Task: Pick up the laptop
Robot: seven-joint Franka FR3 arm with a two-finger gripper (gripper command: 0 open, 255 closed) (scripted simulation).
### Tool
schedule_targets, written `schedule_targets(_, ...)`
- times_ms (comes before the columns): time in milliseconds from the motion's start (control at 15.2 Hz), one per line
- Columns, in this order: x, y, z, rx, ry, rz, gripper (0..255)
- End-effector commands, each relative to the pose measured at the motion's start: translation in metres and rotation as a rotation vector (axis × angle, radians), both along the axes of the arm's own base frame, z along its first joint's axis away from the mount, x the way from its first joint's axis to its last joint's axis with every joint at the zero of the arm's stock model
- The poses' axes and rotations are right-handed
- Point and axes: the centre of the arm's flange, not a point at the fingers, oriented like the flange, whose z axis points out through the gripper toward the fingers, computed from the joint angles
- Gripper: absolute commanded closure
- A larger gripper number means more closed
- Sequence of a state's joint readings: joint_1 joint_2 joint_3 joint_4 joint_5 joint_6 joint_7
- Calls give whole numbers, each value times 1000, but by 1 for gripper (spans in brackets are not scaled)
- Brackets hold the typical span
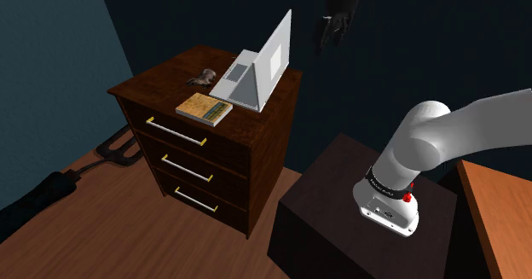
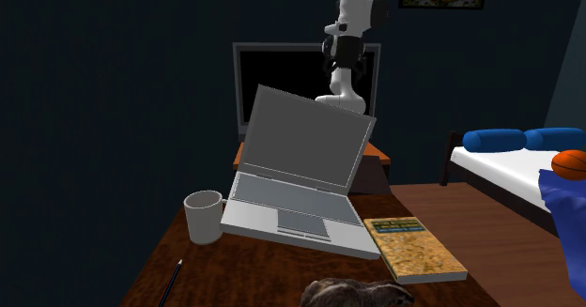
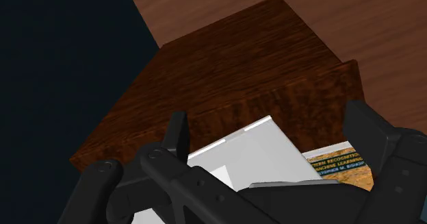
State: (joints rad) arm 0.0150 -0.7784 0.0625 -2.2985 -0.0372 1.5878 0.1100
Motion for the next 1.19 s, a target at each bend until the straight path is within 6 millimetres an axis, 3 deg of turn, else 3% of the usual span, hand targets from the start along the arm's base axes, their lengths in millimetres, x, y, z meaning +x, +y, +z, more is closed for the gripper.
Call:
schedule_targets(0, 0, 0, 0, 0, 0, 0, 0)
schedule_targets(330, 61, 28, -8, -20, -35, -324, 0)
schedule_targets(594, 115, 35, -13, -37, -63, -582, 0)
schedule_targets(858, 169, 28, -16, -53, -90, -841, 0)
schedule_targets(1122, 219, 8, -18, -69, -118, -1100, 0)
